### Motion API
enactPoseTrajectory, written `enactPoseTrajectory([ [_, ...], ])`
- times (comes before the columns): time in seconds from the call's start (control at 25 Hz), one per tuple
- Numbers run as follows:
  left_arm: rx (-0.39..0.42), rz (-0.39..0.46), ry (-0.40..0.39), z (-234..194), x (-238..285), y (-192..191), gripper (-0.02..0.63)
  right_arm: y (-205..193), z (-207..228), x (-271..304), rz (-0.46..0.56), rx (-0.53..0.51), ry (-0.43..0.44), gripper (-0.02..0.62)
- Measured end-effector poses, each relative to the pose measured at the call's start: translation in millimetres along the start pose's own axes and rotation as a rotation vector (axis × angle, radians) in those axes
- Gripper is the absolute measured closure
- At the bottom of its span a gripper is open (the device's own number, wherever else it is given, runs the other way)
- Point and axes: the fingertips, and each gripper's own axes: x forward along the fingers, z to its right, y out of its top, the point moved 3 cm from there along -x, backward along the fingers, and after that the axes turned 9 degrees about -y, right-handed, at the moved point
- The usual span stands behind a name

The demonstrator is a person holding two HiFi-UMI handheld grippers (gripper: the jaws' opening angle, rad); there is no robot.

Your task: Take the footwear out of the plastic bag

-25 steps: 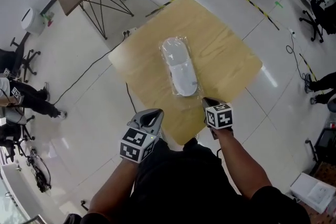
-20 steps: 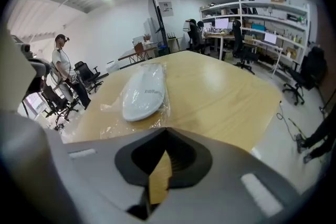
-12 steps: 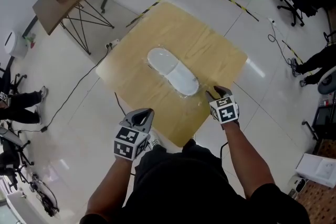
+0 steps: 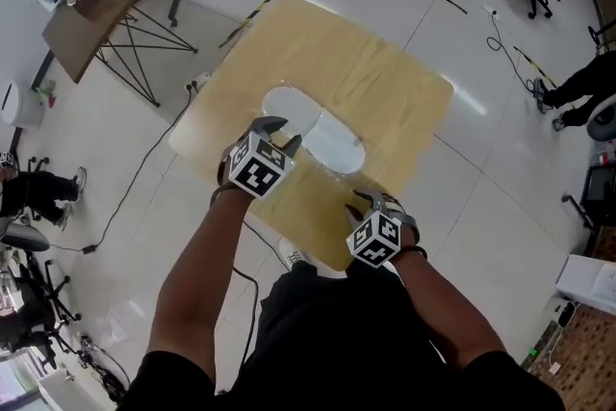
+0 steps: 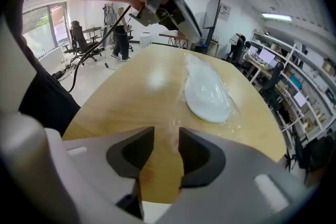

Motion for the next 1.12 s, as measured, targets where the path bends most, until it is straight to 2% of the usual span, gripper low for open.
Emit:
enactPoseTrajectory([
  [0.08,-0.043,-0.016,-0.111,-3.5,28.4,11.6,0.439,-1.9,-0.1,2.4,-0.009,0.019,0.015,0.463],
  [0.16,-0.114,-0.016,-0.188,-7.2,50.0,18.9,0.439,-3.3,0.1,1.8,-0.017,0.030,0.020,0.473],
  [0.24,-0.142,-0.062,-0.220,-12.4,66.1,15.6,0.445,-5.1,2.7,1.4,-0.028,0.034,0.000,0.562],
  [0.36,-0.154,-0.126,-0.235,-16.7,79.6,0.7,0.456,-7.0,7.7,1.5,-0.033,0.057,-0.018,0.592],
  [0.6,-0.199,-0.109,-0.192,-9.9,66.6,-20.5,0.514,-18.7,26.5,-1.9,-0.017,0.088,-0.058,0.594],
  [0.76,-0.277,-0.100,-0.186,13.2,41.5,-49.4,0.522,-25.6,41.9,-8.9,-0.006,0.104,-0.084,0.594],
  [0.84,-0.329,-0.091,-0.177,23.4,26.1,-63.8,0.528,-21.9,46.0,-10.2,0.016,0.056,-0.087,0.594],
  [1.04,-0.492,-0.047,-0.146,47.7,-4.3,-96.3,0.535,-14.9,30.1,-14.9,0.070,-0.228,-0.049,0.594],
  [1.12,-0.537,-0.027,-0.139,53.1,-9.5,-106.0,0.535,-16.1,20.8,-15.8,0.088,-0.297,-0.029,0.594],
])
